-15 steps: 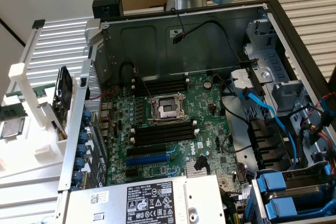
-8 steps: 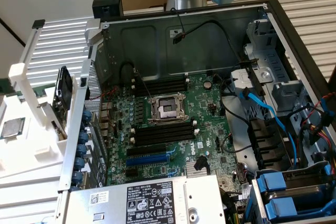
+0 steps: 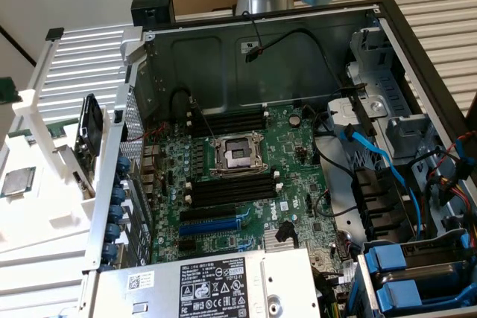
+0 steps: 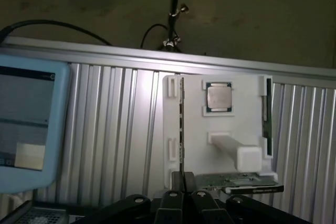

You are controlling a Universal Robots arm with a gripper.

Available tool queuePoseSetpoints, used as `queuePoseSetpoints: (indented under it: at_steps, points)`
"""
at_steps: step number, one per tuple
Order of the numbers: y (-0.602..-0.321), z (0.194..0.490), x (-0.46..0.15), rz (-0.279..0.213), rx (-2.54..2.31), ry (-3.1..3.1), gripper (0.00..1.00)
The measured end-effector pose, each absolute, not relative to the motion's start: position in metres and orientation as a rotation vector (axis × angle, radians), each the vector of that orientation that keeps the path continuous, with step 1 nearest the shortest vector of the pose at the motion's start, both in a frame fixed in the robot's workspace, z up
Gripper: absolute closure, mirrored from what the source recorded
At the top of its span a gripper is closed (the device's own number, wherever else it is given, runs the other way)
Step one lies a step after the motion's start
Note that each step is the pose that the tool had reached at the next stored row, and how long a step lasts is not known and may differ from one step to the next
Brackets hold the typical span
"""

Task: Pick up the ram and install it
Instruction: 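Pick up the ram and move it above insertion slot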

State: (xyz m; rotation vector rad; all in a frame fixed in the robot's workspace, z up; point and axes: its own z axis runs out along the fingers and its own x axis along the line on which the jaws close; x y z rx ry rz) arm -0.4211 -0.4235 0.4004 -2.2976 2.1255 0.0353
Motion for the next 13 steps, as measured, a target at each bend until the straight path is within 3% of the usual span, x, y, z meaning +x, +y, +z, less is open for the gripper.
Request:
queuePoseSetpoints:
  at_steps: [13]
  points:
    - [-0.424, 0.415, -0.359, 0.049, -2.301, 2.129, 0.88]
